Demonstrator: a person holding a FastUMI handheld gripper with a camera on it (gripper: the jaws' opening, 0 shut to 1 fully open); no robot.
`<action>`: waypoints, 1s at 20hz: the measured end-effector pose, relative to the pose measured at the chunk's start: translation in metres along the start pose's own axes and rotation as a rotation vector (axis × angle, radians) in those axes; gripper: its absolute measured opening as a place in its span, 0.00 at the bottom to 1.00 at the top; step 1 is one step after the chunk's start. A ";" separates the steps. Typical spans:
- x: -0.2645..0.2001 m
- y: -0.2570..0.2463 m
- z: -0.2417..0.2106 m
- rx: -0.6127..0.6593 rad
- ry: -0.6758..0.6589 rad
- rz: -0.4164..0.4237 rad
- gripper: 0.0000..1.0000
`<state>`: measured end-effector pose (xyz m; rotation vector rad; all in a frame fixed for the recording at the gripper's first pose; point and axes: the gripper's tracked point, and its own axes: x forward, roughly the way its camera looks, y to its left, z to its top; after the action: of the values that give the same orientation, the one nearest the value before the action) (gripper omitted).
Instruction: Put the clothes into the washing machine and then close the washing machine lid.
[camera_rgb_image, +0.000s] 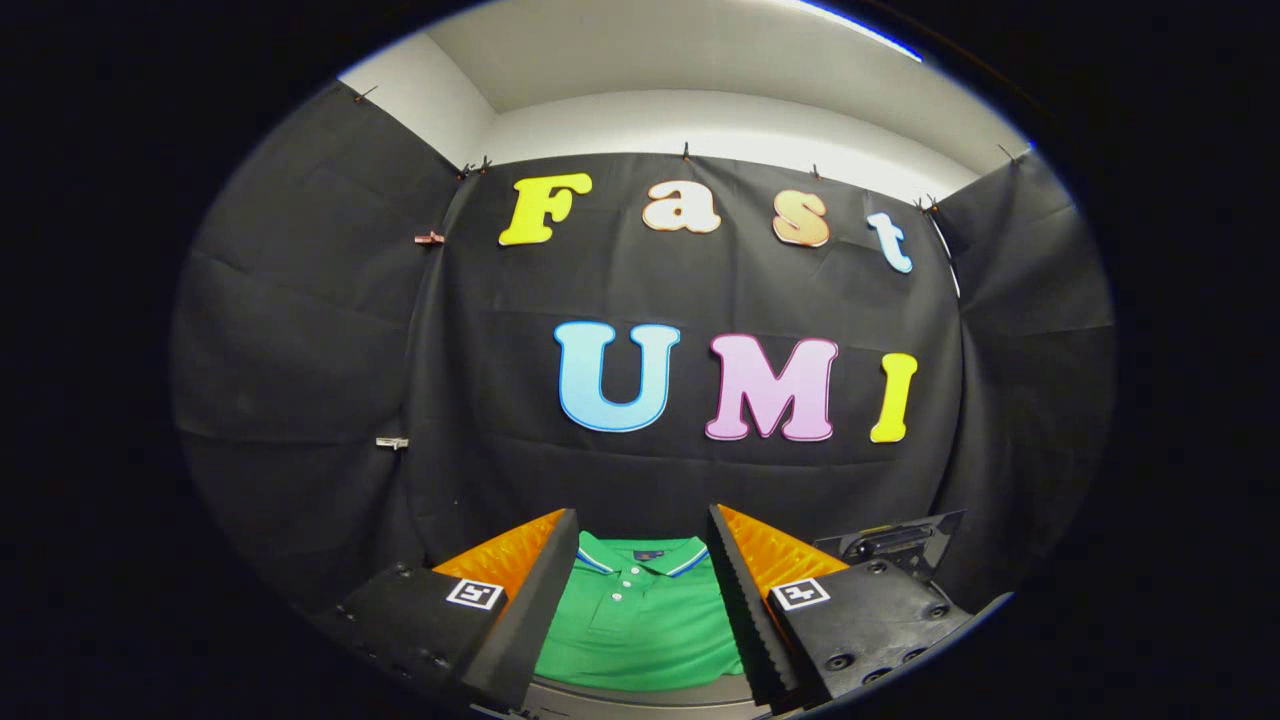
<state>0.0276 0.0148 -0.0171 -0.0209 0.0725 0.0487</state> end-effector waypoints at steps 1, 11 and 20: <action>0.006 -0.003 -0.002 0.005 0.018 -0.008 0.82; 0.055 -0.006 -0.051 -0.083 0.236 -0.044 0.82; 0.075 0.012 -0.108 -0.028 0.457 0.023 0.94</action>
<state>0.0942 0.0280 -0.1306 -0.0588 0.5286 0.0668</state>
